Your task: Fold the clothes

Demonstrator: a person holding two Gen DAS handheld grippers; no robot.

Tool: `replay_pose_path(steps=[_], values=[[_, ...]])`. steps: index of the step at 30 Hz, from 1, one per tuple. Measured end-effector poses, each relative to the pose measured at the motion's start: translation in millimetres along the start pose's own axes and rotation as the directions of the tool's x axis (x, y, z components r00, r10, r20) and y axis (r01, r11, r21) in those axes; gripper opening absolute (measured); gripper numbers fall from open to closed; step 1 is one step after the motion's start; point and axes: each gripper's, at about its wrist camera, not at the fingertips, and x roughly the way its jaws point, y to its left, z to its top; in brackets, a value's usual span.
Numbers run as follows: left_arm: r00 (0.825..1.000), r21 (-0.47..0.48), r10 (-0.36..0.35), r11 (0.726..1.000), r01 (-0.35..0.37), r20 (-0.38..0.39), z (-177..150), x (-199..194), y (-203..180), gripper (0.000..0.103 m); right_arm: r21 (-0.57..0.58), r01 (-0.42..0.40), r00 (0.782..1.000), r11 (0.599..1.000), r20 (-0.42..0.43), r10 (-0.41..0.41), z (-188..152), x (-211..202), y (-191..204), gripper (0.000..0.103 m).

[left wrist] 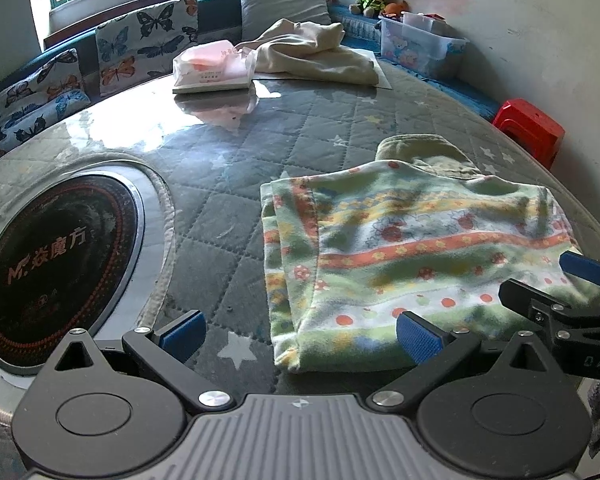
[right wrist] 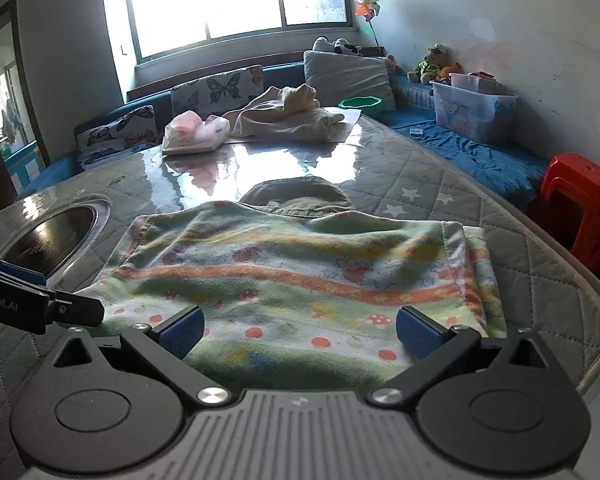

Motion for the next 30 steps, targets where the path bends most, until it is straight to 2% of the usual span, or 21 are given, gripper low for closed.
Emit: replay_pose_path(steps=[23, 30], values=[[0.999, 0.068, 0.014, 0.998, -0.017, 0.037, -17, -18, -20, 0.103, 0.005, 0.076, 0.997, 0.997, -0.005, -0.076, -8, -27, 3, 0.103], [0.999, 0.087, 0.01, 0.996, -0.013, 0.036, -23, -22, -26, 0.103, 0.016, 0.075, 0.997, 0.997, -0.01, -0.075, -13, -35, 2, 0.103]])
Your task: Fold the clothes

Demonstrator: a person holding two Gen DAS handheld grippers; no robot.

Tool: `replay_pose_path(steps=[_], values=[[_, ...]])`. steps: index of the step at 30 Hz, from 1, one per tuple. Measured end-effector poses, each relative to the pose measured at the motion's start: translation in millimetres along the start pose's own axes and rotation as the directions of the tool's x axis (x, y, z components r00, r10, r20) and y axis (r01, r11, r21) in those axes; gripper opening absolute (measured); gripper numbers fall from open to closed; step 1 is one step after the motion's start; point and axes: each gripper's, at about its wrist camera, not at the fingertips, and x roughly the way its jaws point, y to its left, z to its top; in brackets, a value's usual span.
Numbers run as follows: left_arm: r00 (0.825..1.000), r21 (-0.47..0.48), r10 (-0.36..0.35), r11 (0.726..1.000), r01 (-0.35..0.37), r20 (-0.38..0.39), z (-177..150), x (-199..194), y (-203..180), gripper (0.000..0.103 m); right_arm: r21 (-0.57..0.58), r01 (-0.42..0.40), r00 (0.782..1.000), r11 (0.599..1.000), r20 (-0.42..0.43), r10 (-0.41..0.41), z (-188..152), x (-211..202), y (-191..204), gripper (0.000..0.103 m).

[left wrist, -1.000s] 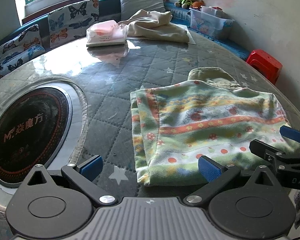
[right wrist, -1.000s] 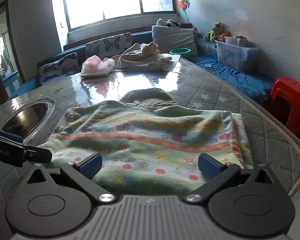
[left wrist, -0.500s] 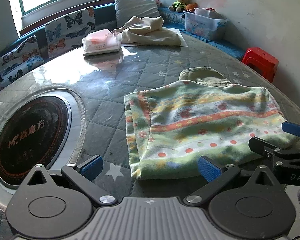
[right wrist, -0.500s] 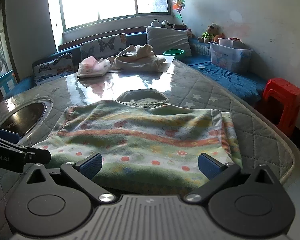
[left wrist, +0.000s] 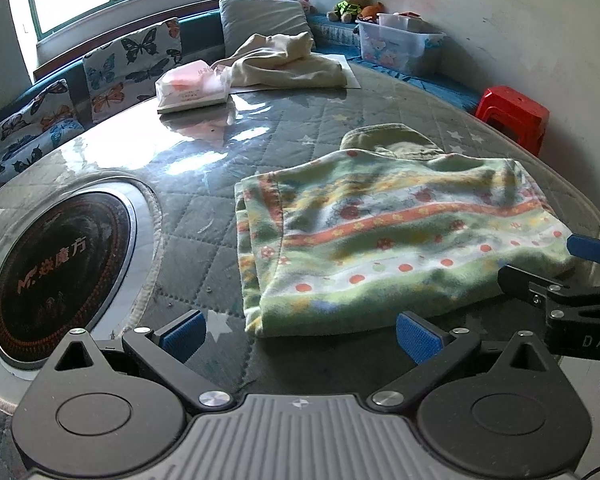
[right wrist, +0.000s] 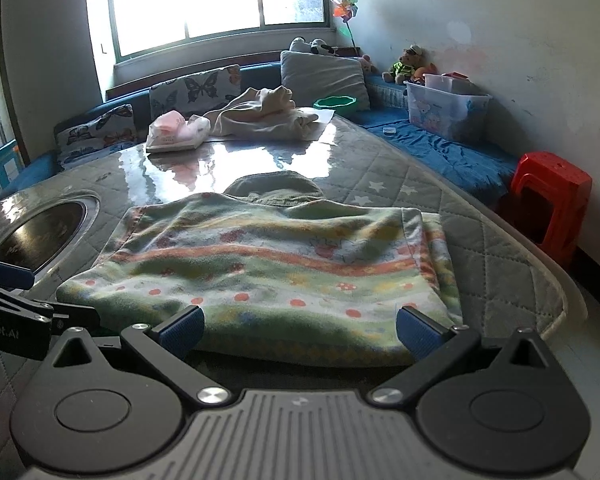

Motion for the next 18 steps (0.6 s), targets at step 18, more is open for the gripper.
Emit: replay_pose_path(steps=[18], values=[[1.0, 0.034, -0.026, 0.999, 0.026, -0.007, -14, -5, -13, 0.103, 0.004, 0.008, 1.0, 1.0, -0.018, -0.008, -14, -17, -2, 0.103]])
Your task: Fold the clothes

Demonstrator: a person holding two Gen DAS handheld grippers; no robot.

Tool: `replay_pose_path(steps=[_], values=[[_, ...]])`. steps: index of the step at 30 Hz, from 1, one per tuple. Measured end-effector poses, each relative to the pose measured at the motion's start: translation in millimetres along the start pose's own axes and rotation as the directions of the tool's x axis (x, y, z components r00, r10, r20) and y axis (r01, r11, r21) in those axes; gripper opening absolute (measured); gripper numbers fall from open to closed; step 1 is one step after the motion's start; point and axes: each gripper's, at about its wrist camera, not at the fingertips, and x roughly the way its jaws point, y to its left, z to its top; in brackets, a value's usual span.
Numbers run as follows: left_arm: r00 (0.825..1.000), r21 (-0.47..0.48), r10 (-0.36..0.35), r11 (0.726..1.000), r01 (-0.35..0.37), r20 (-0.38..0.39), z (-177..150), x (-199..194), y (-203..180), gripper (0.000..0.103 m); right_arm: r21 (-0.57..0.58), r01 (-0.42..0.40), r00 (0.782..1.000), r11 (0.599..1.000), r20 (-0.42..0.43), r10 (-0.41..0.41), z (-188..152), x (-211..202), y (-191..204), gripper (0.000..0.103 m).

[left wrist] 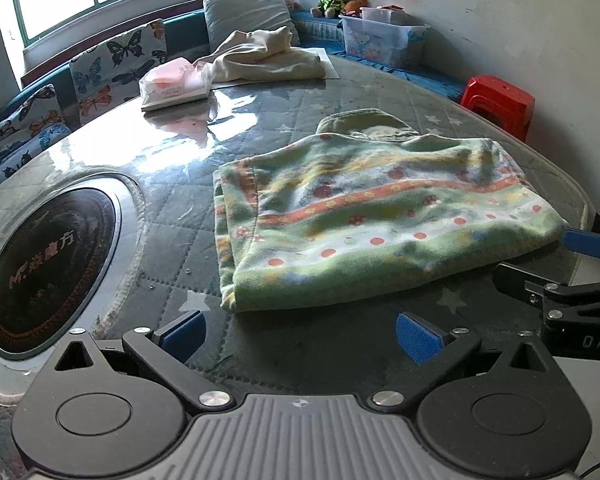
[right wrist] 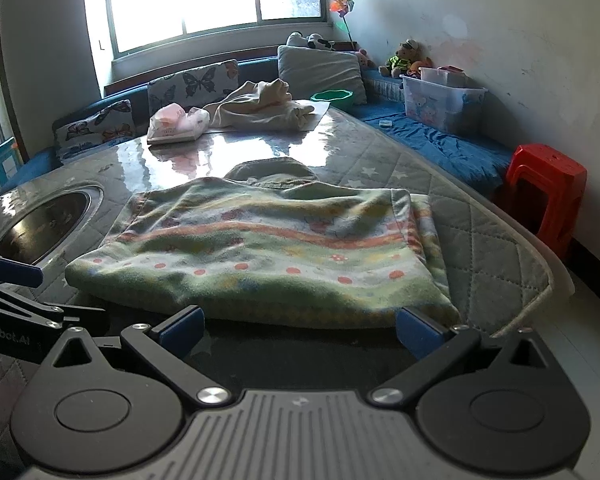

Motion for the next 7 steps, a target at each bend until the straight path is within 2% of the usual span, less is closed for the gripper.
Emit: replay_pose_path(steps=[7], values=[[1.0, 0.008, -0.002, 1.0, 0.002, 0.003, -1.7, -1.1, -2.3, 0.103, 0.0, -0.005, 1.0, 1.0, 0.001, 0.005, -0.8, -1.9, 0.7, 0.103]])
